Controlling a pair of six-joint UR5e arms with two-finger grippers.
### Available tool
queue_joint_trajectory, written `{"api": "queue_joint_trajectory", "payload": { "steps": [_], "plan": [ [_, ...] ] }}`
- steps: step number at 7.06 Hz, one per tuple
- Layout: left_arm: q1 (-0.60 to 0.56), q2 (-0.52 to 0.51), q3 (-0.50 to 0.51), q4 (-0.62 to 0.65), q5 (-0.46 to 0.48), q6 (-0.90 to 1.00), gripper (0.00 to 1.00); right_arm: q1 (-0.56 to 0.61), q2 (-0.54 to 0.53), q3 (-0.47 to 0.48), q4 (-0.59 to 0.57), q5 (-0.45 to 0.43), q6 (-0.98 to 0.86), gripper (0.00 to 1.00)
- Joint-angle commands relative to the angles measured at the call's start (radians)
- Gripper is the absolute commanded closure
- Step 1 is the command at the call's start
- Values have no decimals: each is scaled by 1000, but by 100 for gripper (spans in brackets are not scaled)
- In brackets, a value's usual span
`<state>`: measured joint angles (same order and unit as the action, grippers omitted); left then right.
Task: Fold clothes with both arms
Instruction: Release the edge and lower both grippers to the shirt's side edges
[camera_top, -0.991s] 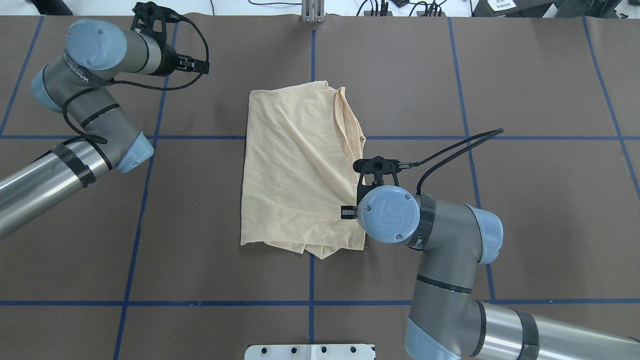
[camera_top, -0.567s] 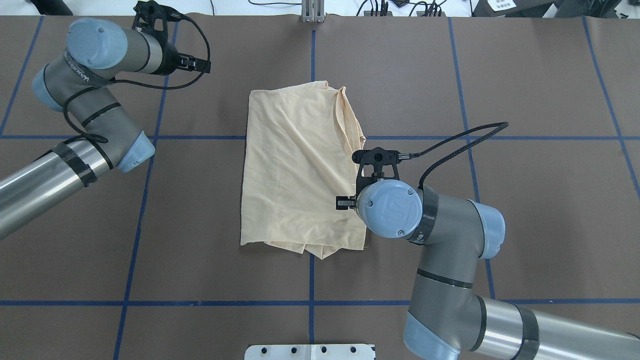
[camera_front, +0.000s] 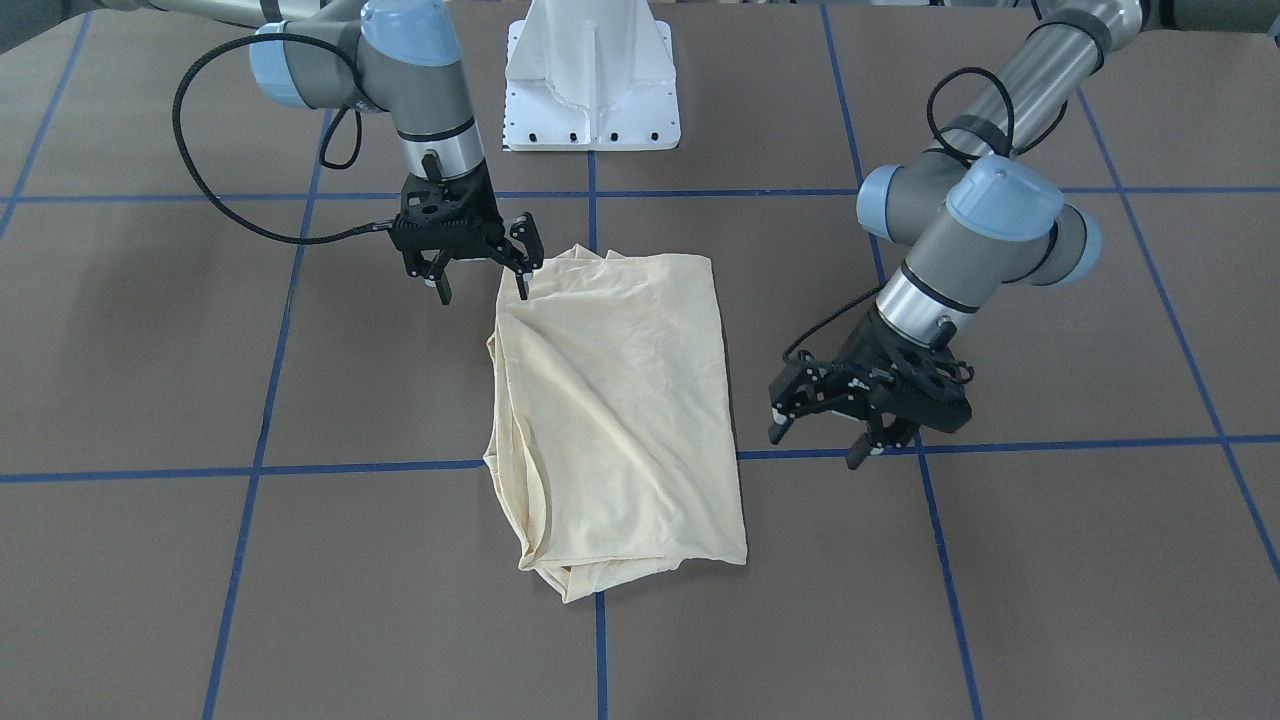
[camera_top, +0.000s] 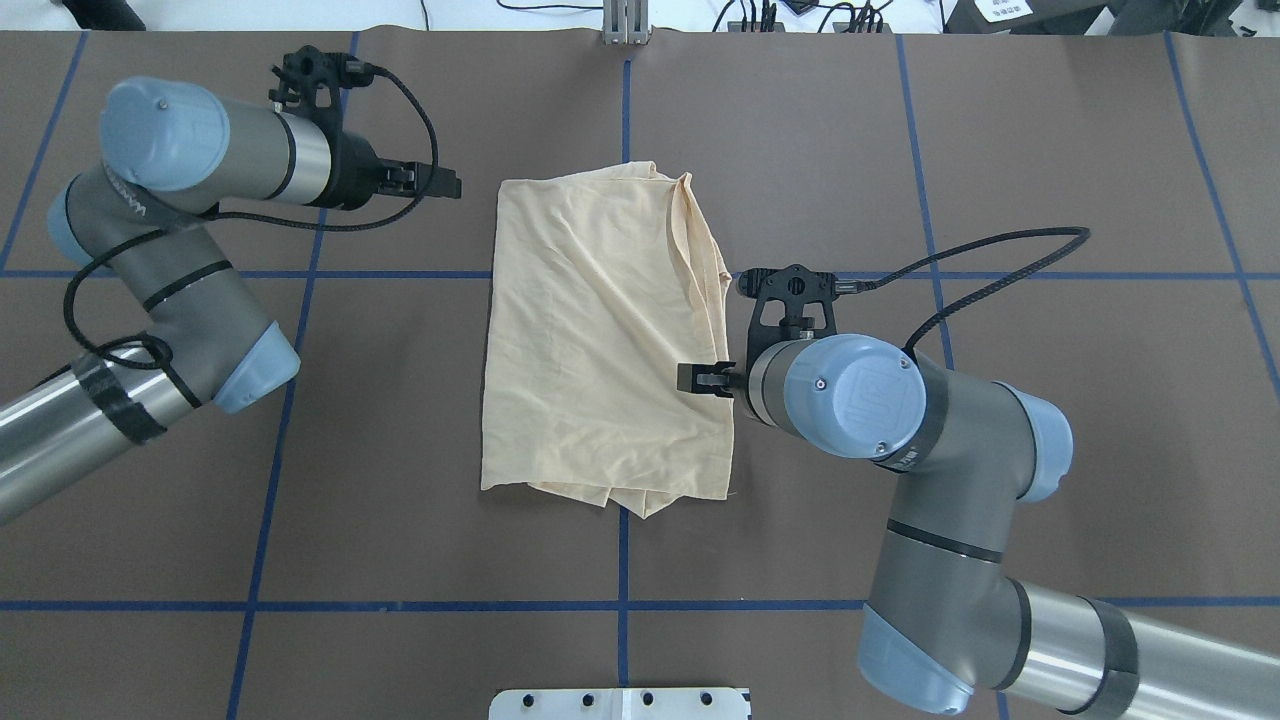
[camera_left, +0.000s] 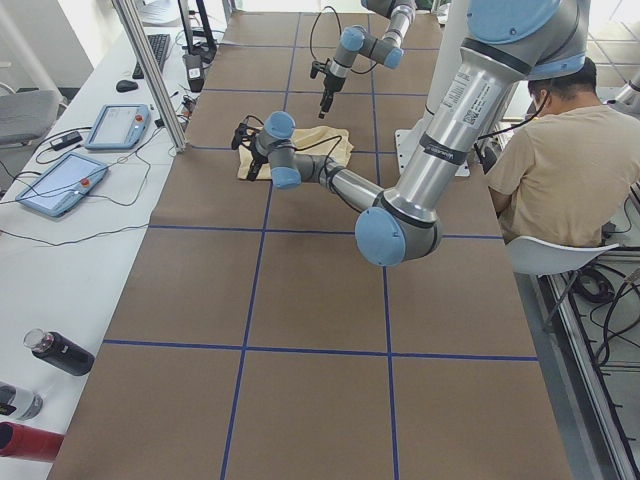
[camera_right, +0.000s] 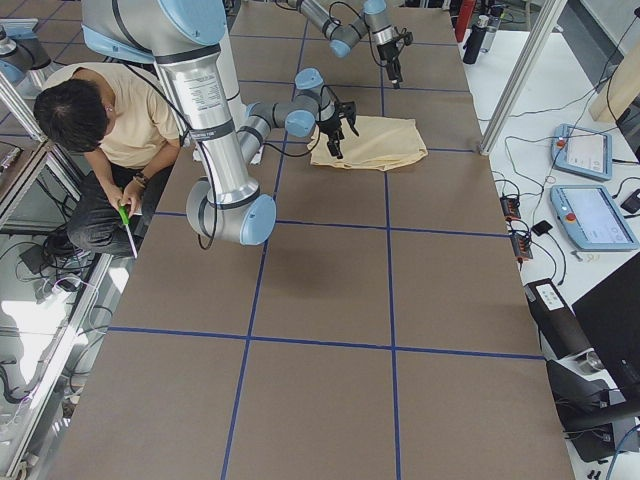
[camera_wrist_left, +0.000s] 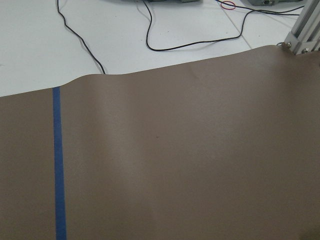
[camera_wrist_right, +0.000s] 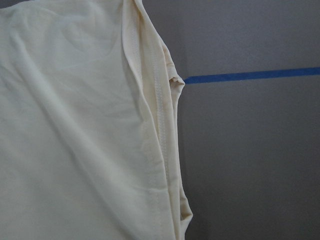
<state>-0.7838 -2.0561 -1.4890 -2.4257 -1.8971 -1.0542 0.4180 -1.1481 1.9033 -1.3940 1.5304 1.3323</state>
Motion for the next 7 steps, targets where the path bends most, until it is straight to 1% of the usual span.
{"api": "queue_joint_trajectory", "payload": {
  "steps": [1, 2, 5, 7],
  "plan": [
    [160, 133, -175, -3, 69, -171, 0, 10, -93, 98, 3, 27, -4, 0],
    [234, 169, -210, 8, 137, -203, 0, 18, -94, 100, 3, 27, -4, 0],
    [311, 169, -218, 104, 144, -277, 0, 21, -93, 99, 3, 25, -4, 0],
    [350, 149, -273, 238, 150, -283, 0, 21, -94, 99, 3, 25, -5, 0]
  ]
}}
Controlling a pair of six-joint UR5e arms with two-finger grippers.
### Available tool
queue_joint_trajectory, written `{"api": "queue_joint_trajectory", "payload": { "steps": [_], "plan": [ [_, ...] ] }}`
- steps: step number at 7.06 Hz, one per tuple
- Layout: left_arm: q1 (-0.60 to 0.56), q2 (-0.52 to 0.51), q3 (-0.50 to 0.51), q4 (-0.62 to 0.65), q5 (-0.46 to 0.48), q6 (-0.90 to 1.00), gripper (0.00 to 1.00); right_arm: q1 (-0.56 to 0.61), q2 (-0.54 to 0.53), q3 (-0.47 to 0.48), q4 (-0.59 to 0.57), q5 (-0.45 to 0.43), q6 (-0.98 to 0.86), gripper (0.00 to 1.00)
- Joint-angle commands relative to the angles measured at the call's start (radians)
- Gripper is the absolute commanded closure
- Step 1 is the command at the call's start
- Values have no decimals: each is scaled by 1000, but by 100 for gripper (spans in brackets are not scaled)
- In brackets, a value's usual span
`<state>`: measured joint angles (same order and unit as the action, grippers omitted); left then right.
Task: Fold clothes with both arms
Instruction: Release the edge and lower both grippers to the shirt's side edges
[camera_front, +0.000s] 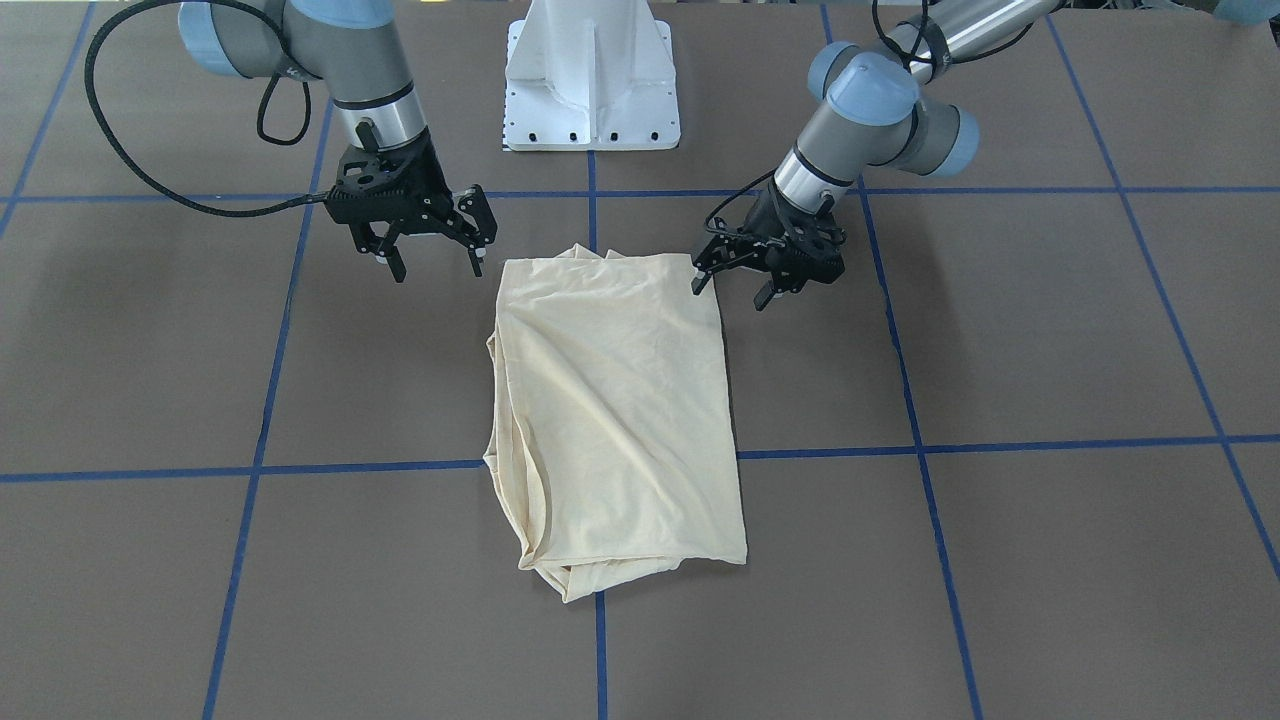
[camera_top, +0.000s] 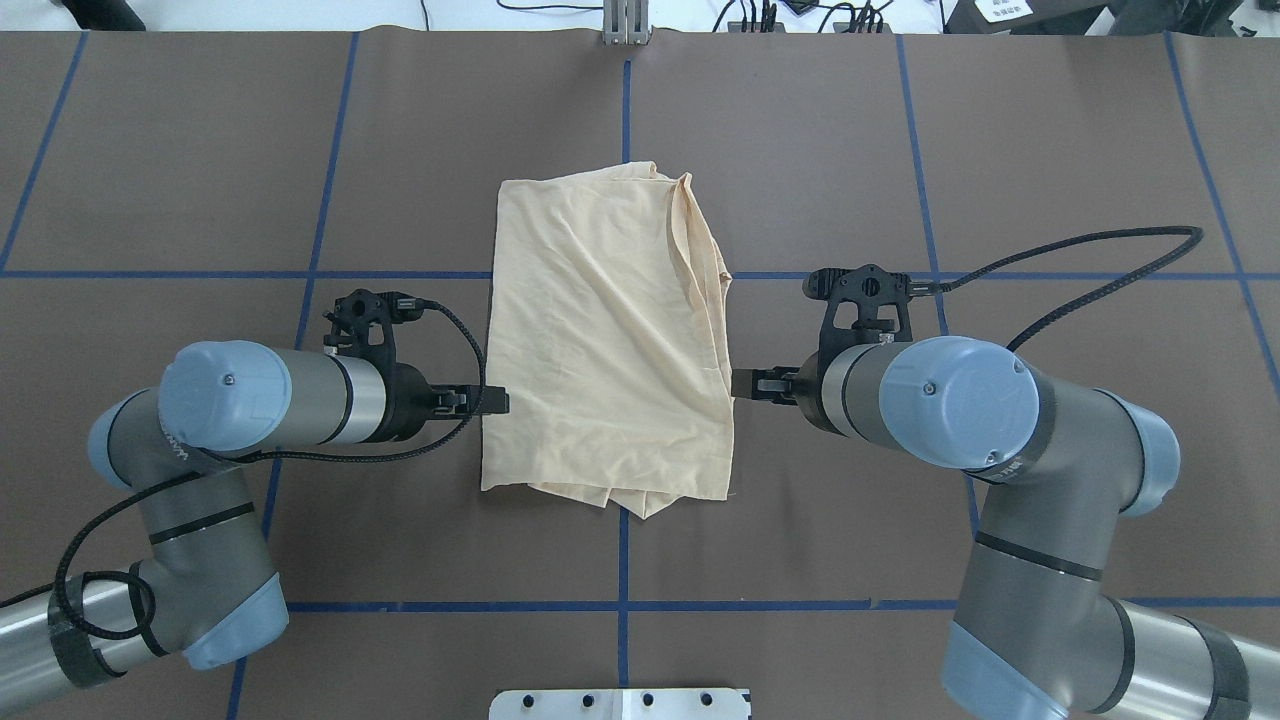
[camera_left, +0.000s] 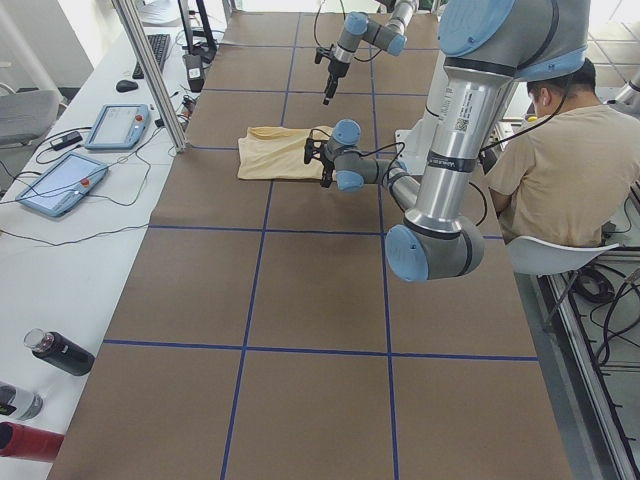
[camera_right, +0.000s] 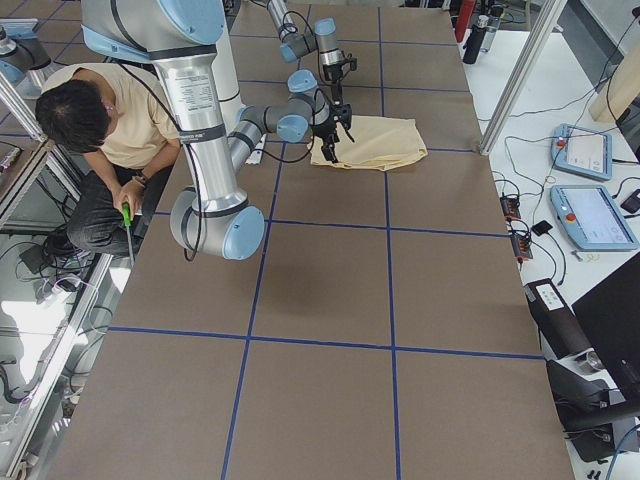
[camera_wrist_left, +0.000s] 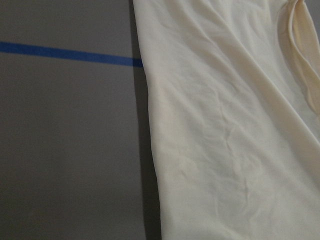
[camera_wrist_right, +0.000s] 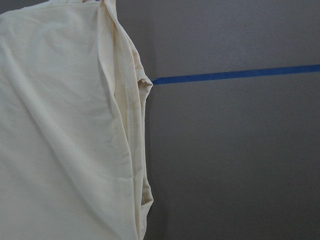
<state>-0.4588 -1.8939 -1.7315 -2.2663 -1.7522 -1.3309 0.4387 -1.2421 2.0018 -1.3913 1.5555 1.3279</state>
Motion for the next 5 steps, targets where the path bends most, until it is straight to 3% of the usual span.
{"api": "queue_joint_trajectory", "payload": {
  "steps": [1, 4, 5],
  "plan": [
    [34, -30, -36, 108, 5, -11, 3, 0, 0, 0, 0, 0, 0, 0],
    [104, -66, -33, 180, 33, -67, 26, 0, 1, 0, 0, -2, -1, 0],
    [104, -68, -31, 194, 33, -67, 26, 0, 3, 0, 0, -2, 0, 0]
  ]
}}
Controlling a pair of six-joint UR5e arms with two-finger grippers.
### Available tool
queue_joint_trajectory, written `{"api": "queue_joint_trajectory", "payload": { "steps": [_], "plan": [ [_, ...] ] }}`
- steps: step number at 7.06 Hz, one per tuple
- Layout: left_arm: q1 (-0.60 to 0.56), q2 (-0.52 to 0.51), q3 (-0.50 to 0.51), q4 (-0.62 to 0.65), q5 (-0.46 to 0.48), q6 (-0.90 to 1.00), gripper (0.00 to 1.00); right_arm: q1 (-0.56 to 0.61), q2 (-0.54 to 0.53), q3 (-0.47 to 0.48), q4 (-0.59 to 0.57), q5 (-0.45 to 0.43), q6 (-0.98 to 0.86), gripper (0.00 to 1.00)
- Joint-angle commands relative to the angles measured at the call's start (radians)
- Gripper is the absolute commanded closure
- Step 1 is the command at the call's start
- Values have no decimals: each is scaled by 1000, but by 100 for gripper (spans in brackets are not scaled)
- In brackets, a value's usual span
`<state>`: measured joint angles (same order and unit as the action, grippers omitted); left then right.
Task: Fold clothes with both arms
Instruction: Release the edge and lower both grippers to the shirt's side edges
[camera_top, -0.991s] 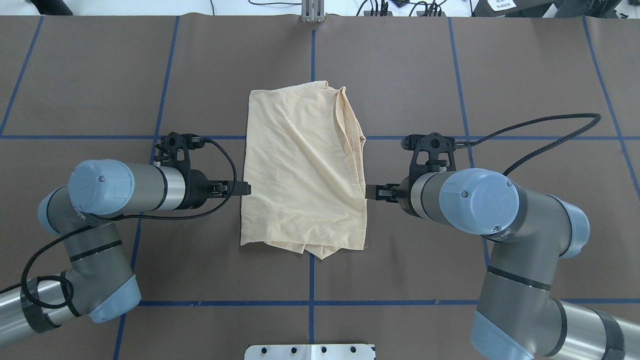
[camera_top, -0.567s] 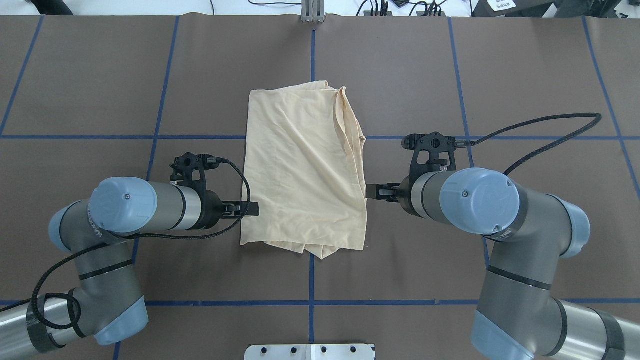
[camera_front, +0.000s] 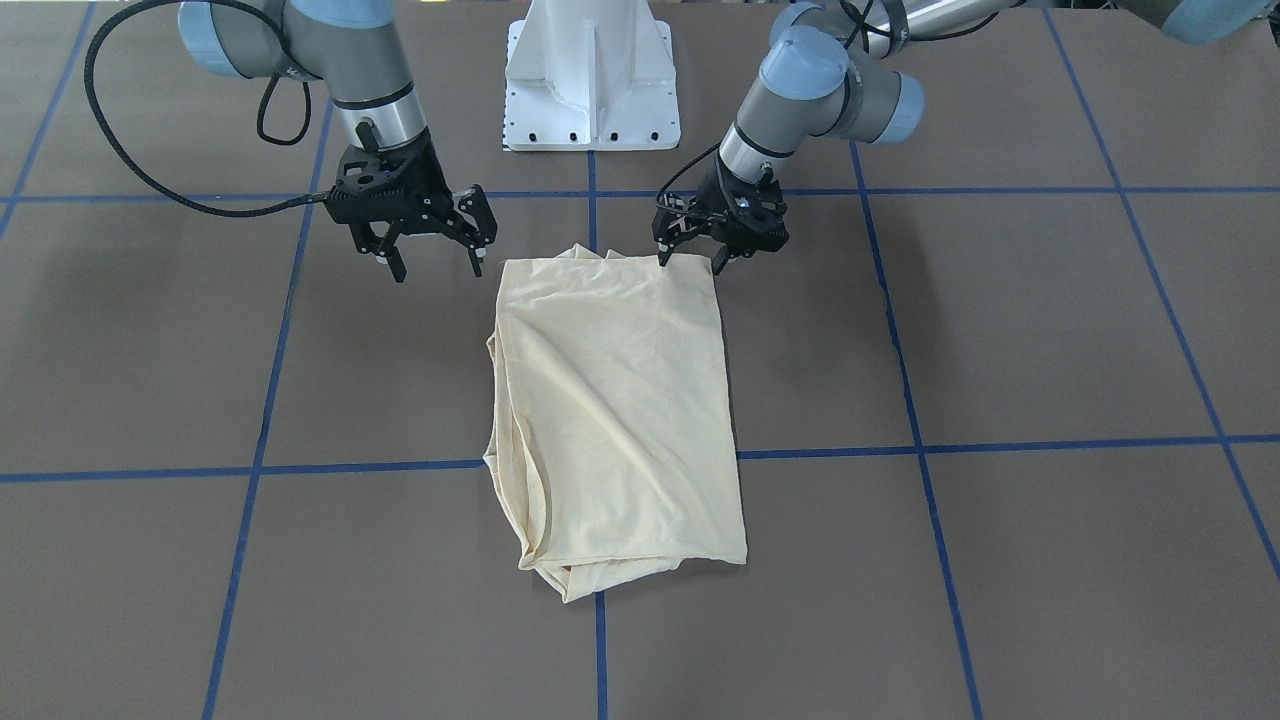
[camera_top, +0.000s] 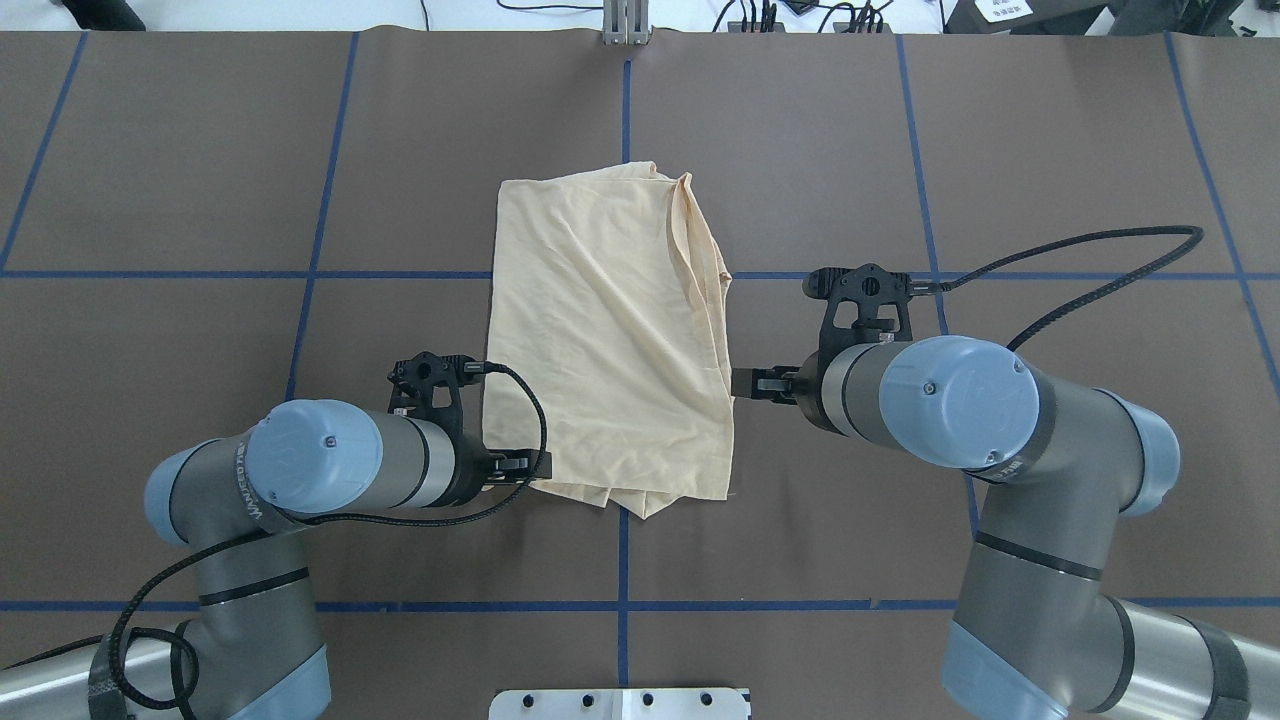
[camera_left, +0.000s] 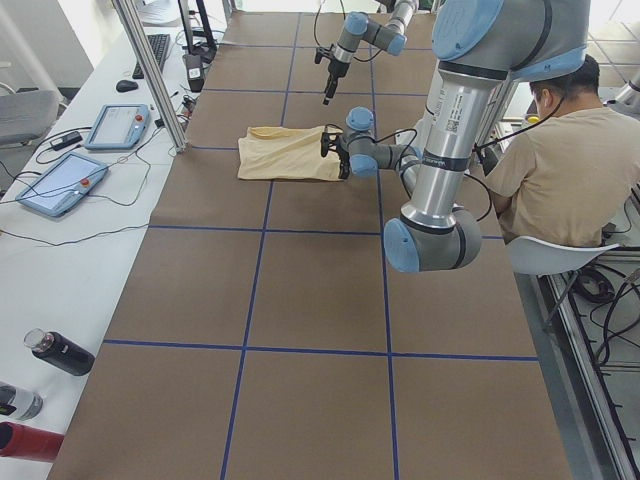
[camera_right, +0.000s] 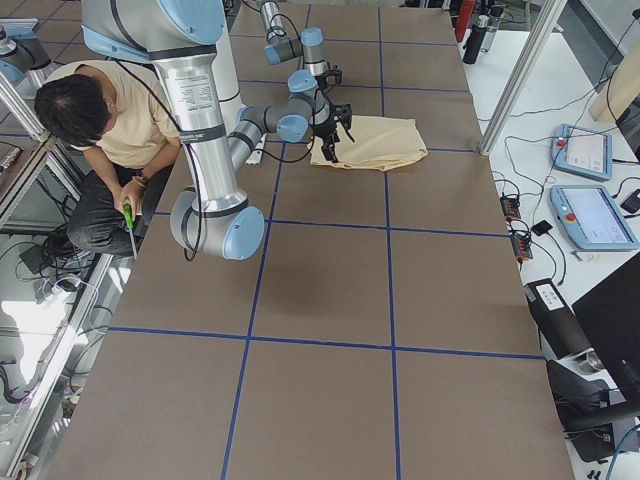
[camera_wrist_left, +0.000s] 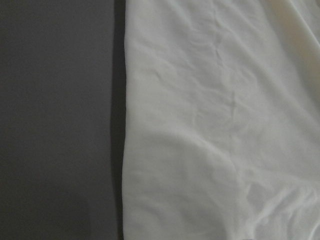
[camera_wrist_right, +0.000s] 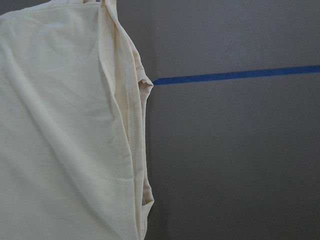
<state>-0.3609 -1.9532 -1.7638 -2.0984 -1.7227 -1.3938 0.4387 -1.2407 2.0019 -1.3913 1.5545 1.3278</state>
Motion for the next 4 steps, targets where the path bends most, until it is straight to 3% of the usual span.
{"api": "queue_joint_trajectory", "payload": {
  "steps": [1, 4],
  "plan": [
    [5, -4, 4, 28, 3, -4, 26, 0, 1, 0, 0, -1, 1, 0],
    [5, -9, -6, 92, 2, -2, 26, 2, 1, -3, 0, -1, -1, 0]
  ]
}}
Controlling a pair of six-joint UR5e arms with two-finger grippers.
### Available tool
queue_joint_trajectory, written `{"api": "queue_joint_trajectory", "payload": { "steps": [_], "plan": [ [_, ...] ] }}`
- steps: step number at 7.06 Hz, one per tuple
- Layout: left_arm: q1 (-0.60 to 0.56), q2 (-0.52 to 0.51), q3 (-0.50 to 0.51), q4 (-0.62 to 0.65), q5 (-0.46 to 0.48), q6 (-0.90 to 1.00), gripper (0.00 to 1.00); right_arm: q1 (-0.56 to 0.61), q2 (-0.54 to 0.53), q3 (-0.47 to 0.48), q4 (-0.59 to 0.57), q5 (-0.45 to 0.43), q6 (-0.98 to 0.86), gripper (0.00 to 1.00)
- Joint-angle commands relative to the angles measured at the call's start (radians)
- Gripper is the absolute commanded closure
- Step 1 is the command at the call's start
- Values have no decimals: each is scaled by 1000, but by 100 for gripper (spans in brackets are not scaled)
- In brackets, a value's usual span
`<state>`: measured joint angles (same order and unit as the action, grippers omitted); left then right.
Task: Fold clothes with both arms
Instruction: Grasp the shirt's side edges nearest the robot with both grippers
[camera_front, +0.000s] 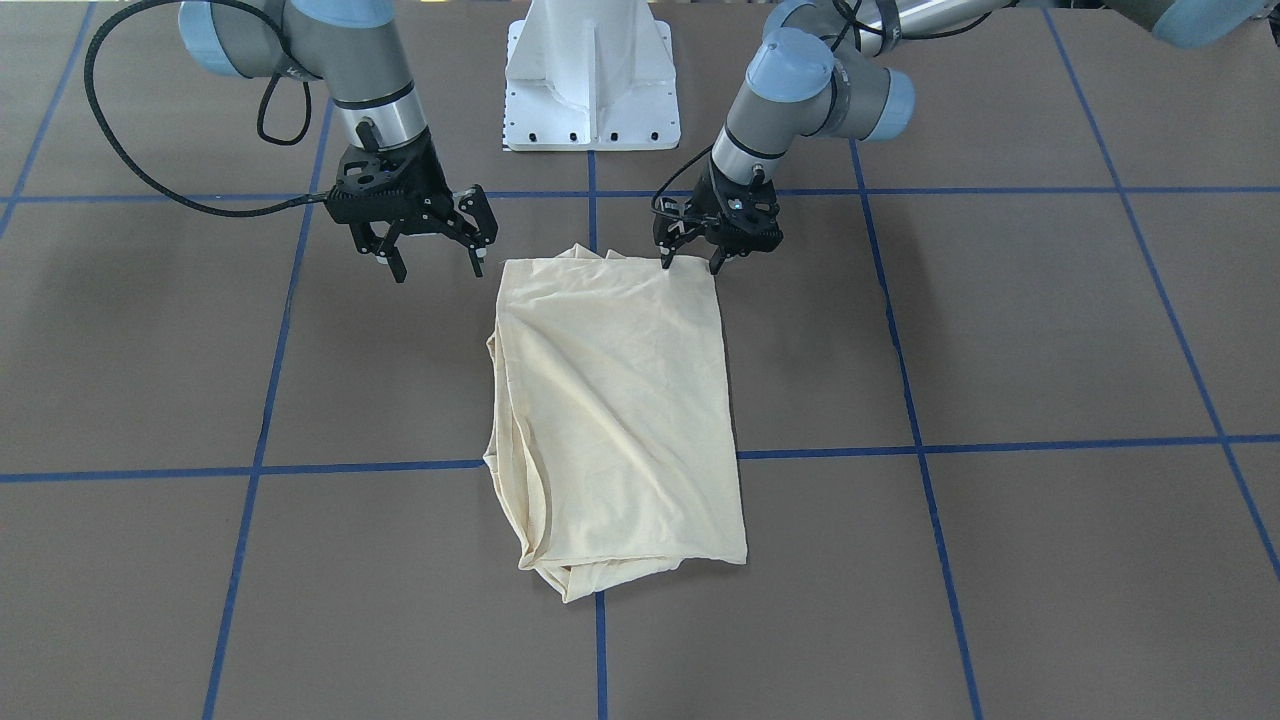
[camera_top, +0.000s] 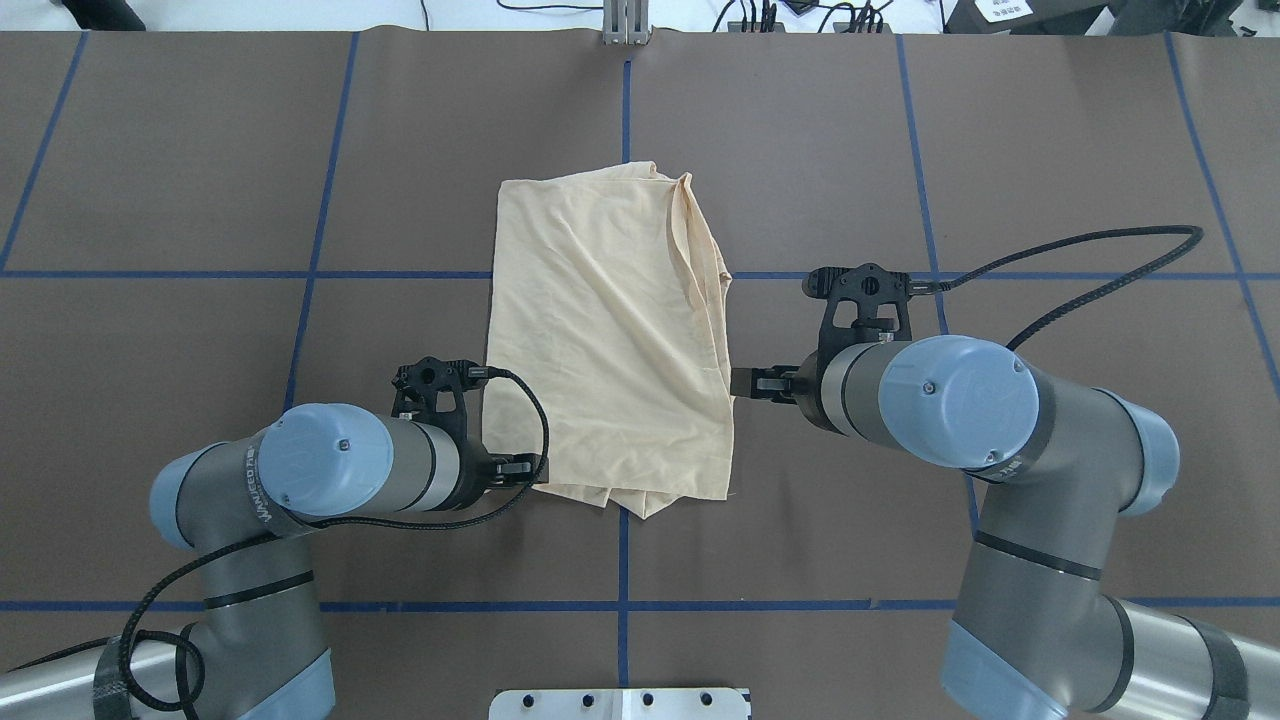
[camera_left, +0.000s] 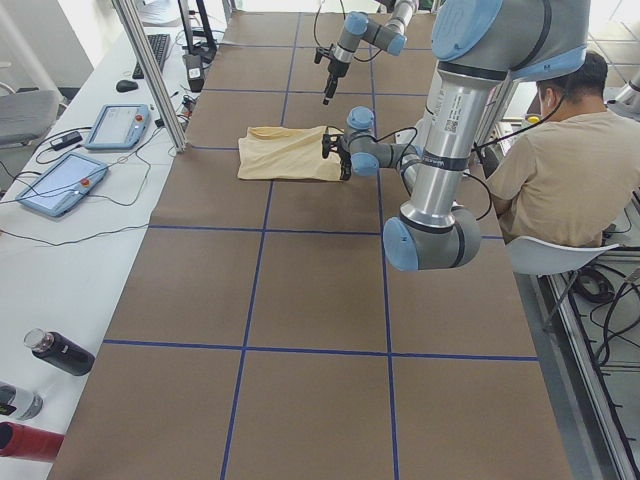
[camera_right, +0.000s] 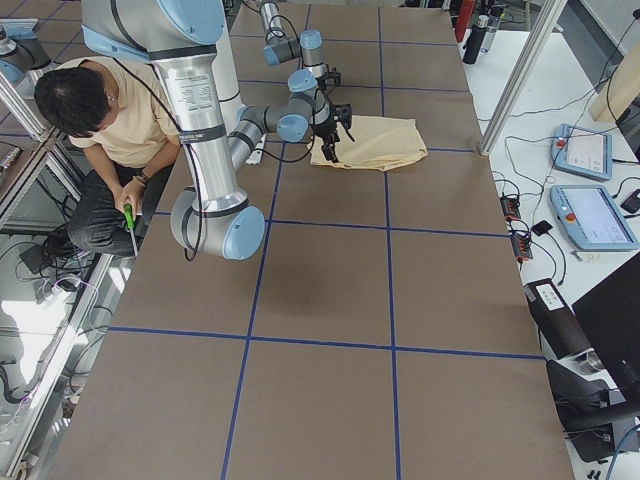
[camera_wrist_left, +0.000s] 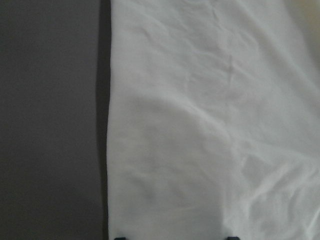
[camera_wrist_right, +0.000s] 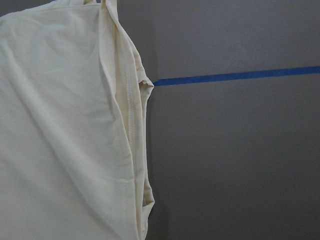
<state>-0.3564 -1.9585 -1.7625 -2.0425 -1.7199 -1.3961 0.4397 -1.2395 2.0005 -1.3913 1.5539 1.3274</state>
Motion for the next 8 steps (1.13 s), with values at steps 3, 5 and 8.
{"api": "queue_joint_trajectory", "payload": {
  "steps": [3, 5, 8],
  "plan": [
    [-3, -3, -6, 42, -1, 6, 24, 4, 3, -2, 0, 0, -1, 0],
    [1, -5, -5, 41, -1, 6, 26, 4, 3, -2, 0, 0, -1, 0],
    [2, -7, 1, 41, -1, 5, 56, 4, 3, -5, 0, 0, -1, 0]
  ]
}}
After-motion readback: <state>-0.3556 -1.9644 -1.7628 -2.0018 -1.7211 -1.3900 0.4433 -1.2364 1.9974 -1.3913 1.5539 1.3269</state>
